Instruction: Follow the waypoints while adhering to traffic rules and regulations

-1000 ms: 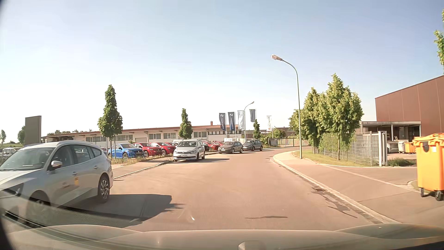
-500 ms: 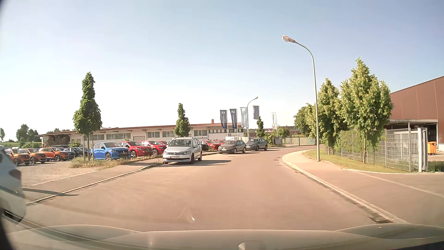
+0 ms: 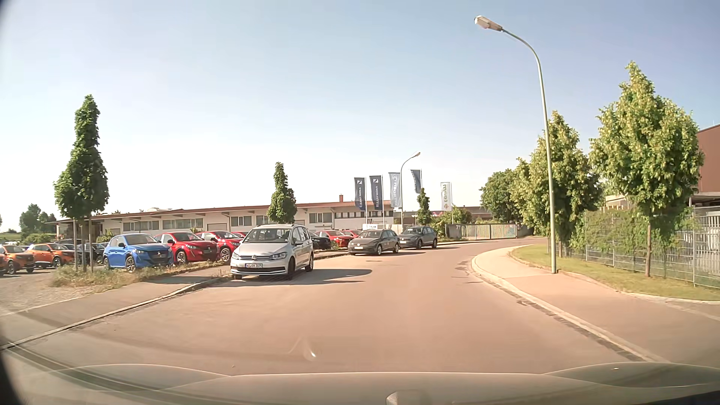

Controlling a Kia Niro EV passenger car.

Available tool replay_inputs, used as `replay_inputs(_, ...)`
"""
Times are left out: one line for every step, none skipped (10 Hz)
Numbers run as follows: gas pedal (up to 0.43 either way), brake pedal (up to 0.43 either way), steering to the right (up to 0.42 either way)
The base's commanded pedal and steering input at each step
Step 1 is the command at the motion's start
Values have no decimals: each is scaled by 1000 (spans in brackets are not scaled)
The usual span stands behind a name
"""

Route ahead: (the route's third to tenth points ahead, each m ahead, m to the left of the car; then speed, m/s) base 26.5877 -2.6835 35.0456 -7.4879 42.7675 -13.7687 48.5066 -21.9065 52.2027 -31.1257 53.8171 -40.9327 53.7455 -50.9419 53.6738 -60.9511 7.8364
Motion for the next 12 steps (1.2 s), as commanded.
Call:
replay_inputs(39,0,24)
replay_inputs(39,0,27)
replay_inputs(39,0,27)
replay_inputs(39,0,30)
replay_inputs(39,0,36)
replay_inputs(39,0,36)
replay_inputs(39,0,36)
replay_inputs(39,0,38)
replay_inputs(39,0,40)
replay_inputs(39,0,41)
replay_inputs(39,0,40)
replay_inputs(39,0,40)
